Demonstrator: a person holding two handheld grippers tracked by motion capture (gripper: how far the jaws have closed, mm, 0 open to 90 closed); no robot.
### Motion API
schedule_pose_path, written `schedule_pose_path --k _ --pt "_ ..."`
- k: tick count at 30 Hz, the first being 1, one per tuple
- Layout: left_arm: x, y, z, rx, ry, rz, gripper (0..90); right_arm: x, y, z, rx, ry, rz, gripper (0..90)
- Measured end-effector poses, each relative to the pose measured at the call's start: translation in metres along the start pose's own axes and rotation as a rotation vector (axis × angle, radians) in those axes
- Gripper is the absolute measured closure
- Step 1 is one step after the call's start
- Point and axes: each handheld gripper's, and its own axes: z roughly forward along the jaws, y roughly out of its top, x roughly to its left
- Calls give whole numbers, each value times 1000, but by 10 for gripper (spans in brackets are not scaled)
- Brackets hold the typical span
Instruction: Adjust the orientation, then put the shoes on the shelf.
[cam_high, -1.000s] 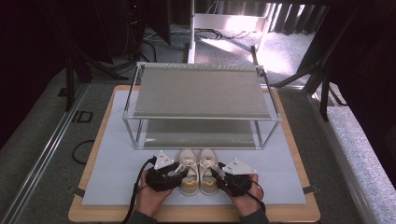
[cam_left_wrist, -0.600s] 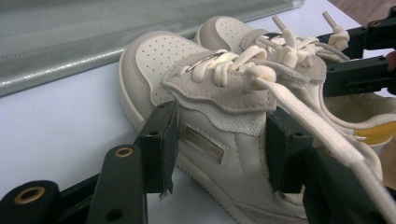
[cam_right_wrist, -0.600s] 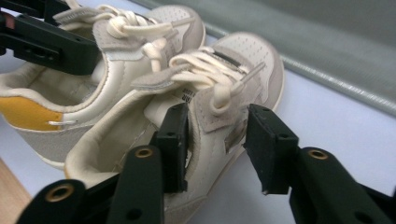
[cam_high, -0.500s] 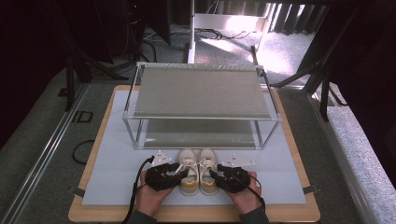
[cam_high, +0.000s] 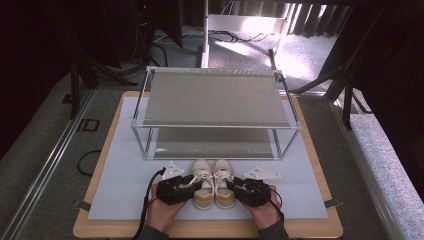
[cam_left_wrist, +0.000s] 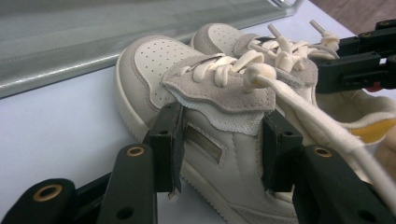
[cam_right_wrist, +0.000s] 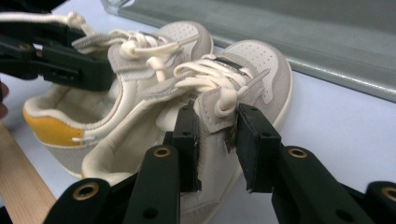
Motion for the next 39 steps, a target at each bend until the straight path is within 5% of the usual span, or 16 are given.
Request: schedule_pose_path --k 28,39 --pt "-5 17 1 -60 -1 -8 592 -4 4 -10 -67 -16 9 718" --pt "-5 32 9 -106 30 -6 592 -14 15 -9 -99 -22 11 719"
